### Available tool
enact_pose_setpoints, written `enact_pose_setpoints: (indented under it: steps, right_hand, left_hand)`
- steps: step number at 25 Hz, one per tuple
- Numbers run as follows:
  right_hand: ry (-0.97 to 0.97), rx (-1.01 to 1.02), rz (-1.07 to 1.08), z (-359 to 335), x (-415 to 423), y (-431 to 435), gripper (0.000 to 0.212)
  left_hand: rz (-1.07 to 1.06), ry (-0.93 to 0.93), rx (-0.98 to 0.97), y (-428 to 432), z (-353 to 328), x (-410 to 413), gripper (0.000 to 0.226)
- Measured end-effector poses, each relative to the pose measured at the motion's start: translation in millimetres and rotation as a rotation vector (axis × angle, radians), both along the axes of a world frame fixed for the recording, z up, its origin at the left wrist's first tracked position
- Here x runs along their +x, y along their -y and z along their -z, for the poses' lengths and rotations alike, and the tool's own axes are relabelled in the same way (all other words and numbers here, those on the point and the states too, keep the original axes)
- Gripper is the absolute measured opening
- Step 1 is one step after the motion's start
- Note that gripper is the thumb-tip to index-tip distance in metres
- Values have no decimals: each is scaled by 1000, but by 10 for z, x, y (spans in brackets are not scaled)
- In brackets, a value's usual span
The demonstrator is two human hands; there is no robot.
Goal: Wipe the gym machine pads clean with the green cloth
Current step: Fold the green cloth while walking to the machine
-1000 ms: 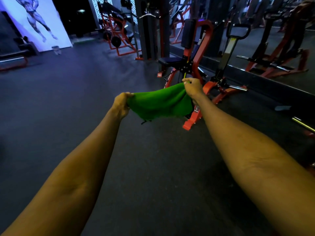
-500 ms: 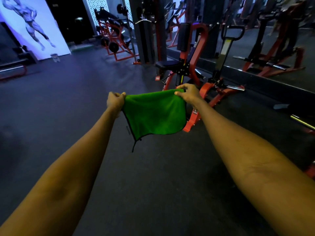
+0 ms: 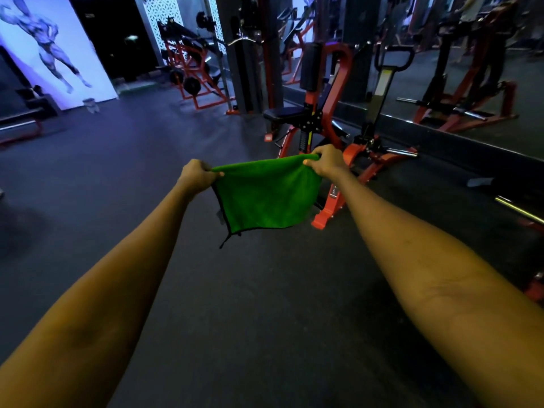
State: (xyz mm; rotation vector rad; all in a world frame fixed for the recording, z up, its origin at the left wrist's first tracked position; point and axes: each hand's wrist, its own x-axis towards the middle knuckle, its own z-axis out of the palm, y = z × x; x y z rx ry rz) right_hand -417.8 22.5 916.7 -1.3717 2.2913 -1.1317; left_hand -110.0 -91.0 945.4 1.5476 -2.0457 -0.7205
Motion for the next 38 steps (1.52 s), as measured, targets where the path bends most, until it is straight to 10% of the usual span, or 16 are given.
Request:
enact_pose_setpoints:
  steps: [11,19,24,28,33,38]
  right_hand:
    - [-30,46,-57,-438,709,118,36]
    - [695,-121,-266,-687,1076,110,24]
    - [212,-108,-280,-499,914,86,35]
    - [110,-46,-286,-270,692,80,87]
    - [246,60,-509,-381,775,34,31]
    - [261,-90,-417,-454,781,95,27]
  left_hand:
    - [0,-322,69,-345,-57,-498,20]
    - [254,-562,349,-558,-338,-590,65]
    - [209,-553,281,-477,-309,-537,30]
    - [259,-607,341,-418,-290,-444,30]
    - [406,-748,465,-476,-210,-351,32]
    - [454,-491,639,-571,93,-206,41]
